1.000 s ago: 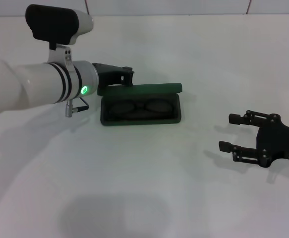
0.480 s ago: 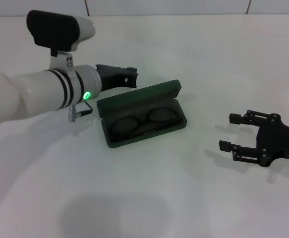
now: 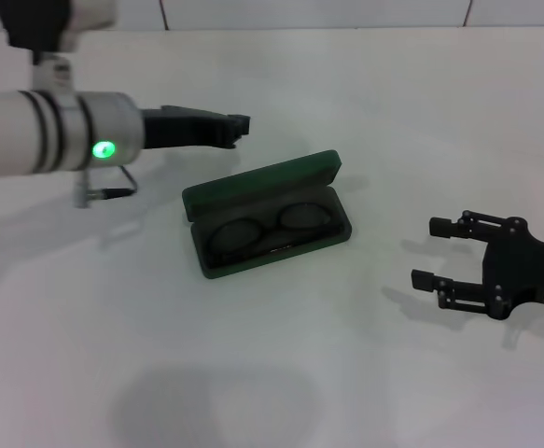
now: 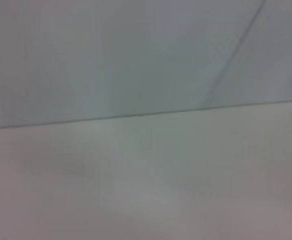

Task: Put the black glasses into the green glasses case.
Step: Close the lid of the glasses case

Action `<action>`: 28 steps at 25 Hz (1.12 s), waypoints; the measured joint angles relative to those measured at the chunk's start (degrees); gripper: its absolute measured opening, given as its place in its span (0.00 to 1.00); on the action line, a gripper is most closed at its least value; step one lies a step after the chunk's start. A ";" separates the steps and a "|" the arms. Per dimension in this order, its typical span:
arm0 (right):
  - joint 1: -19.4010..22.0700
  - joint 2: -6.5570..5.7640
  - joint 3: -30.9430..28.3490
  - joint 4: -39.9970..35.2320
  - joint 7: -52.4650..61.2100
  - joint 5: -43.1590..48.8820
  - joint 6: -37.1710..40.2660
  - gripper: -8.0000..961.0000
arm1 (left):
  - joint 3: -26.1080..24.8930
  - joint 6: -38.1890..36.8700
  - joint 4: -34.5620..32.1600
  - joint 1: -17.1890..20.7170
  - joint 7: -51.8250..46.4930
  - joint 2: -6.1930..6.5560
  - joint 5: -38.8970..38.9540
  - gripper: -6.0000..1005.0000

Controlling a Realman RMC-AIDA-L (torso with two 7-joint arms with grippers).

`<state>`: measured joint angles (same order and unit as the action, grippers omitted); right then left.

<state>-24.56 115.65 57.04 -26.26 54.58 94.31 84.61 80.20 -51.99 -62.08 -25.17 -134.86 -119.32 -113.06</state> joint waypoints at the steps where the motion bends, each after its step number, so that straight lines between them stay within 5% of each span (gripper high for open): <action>1: -0.03 0.01 0.01 0.02 0.00 0.02 0.06 0.75 | -3.35 -4.83 -0.76 0.17 2.03 0.05 0.72 0.08; 6: 0.04 -0.02 -0.03 -0.04 0.00 0.03 0.09 0.75 | -16.82 -22.92 -1.29 1.82 12.74 0.12 5.16 0.08; 11: -0.38 -0.05 -0.02 -0.15 0.00 -0.01 -0.12 0.75 | -21.37 -32.80 1.95 4.04 24.44 0.61 6.49 0.08; 19: -0.59 -0.08 -0.31 -0.21 0.00 -0.01 -0.43 0.75 | -21.56 -30.57 13.49 4.07 33.44 0.34 5.15 0.08; 28: -0.65 -0.02 -0.35 -0.28 0.00 -0.01 -0.50 0.75 | -21.63 -21.81 19.27 2.35 35.56 -0.24 3.60 0.09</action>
<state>-25.21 115.63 56.69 -26.54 54.58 94.30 84.11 58.57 -73.81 -42.81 -22.83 -99.30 -119.56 -109.46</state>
